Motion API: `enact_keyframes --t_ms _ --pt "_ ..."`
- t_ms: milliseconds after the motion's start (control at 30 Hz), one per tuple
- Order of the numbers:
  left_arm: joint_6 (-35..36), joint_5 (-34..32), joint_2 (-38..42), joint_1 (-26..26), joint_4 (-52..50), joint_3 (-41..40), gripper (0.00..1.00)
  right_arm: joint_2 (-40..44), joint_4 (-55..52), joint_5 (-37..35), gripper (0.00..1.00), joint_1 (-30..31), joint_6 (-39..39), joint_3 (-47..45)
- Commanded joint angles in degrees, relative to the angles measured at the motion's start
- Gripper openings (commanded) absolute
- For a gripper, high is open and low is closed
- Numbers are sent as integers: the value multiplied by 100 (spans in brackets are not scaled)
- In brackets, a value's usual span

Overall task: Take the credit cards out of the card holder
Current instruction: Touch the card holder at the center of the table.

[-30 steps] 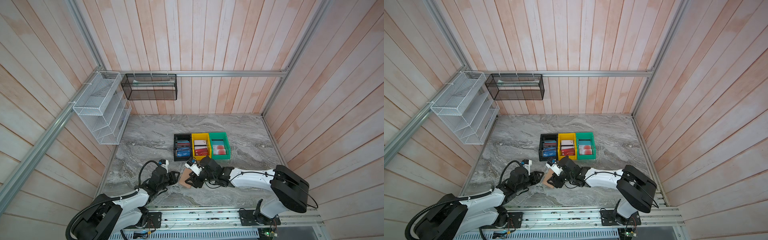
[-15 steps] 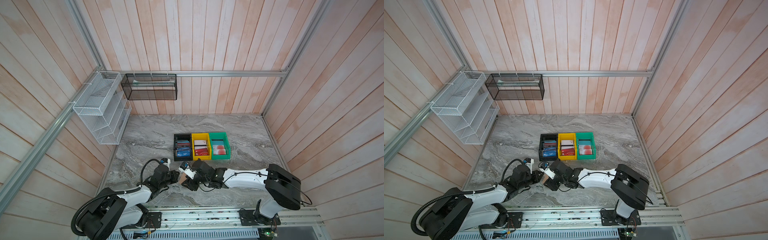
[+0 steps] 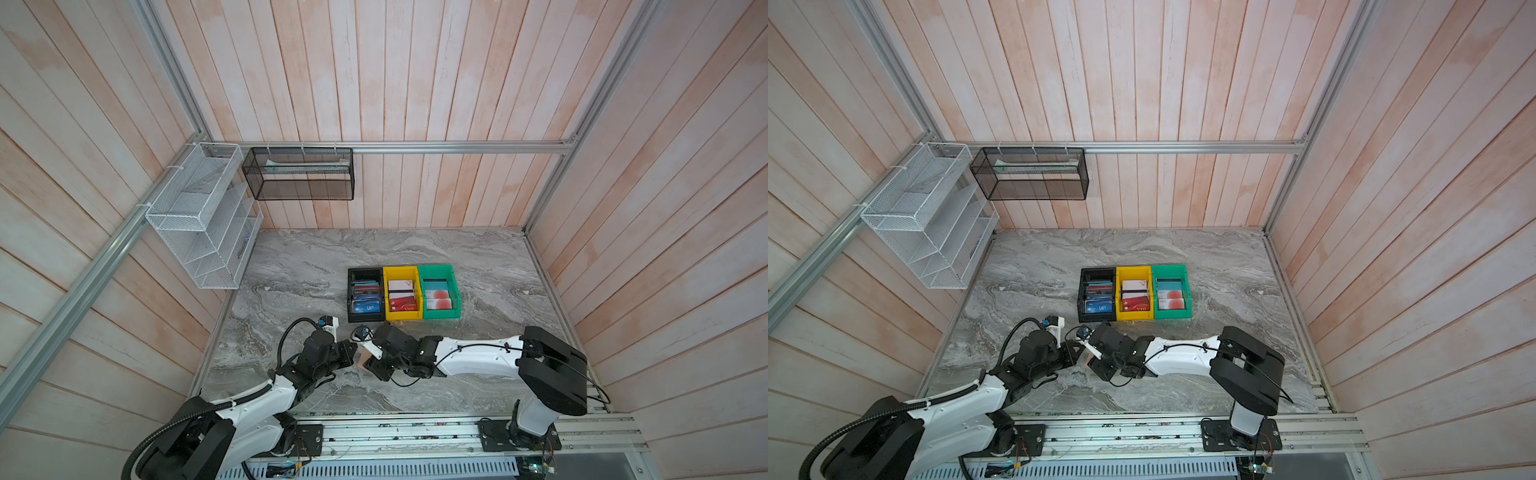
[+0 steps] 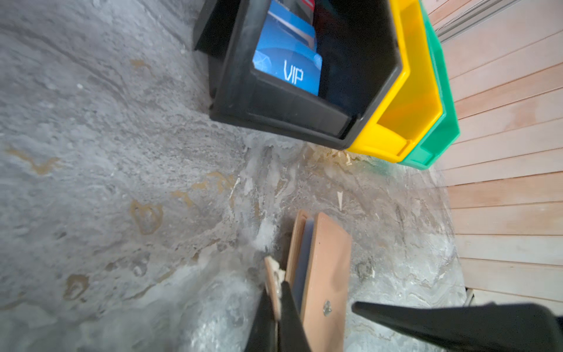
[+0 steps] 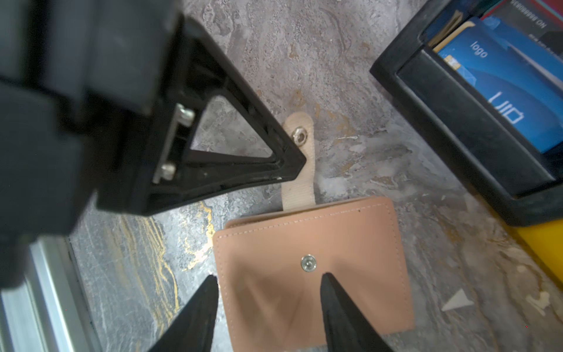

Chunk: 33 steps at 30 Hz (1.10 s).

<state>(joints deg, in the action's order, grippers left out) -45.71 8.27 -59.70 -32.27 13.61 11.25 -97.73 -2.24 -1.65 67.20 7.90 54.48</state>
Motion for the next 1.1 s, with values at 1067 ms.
enact_keyframes --t_ms 1067 --pt "309 -102 -449 -15 -650 771 15 960 568 886 40 -1657 -109 -870"
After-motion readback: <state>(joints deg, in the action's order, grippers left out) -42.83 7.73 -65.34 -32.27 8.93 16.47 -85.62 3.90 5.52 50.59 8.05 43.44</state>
